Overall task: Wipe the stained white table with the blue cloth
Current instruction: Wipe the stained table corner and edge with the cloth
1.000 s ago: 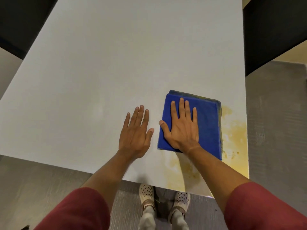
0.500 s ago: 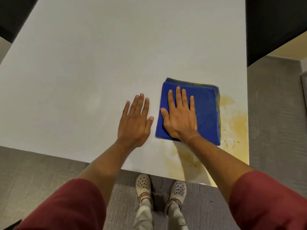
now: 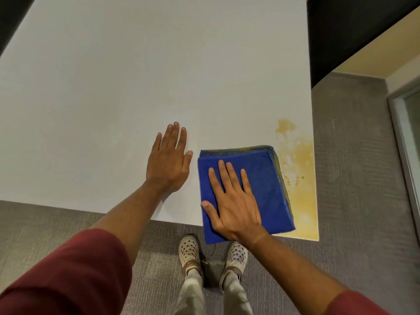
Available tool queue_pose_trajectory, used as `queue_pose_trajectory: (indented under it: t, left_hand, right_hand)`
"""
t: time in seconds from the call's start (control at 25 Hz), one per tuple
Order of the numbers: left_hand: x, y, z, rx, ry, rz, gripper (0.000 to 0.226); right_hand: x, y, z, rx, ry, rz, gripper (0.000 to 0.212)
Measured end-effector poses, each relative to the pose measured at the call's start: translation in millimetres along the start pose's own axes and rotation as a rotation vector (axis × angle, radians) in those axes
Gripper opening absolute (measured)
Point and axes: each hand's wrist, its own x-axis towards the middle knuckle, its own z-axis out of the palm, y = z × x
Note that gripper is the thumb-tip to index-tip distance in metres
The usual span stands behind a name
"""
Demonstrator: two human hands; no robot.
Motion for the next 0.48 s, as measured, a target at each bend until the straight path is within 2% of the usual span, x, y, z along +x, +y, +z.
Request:
queue_pose_trajectory:
  t: [0.2, 0.48]
  left_hand:
    - [0, 3, -3, 0.002, -0.024, -0.006, 0.065]
    - [1, 3, -2, 0.016, -0.034, -0.016, 0.067]
  right_hand:
    - [-25, 33, 1, -0.032, 0.004, 0.016, 0.079]
    - [1, 52, -5, -0.026, 0.027, 0.054, 0.08]
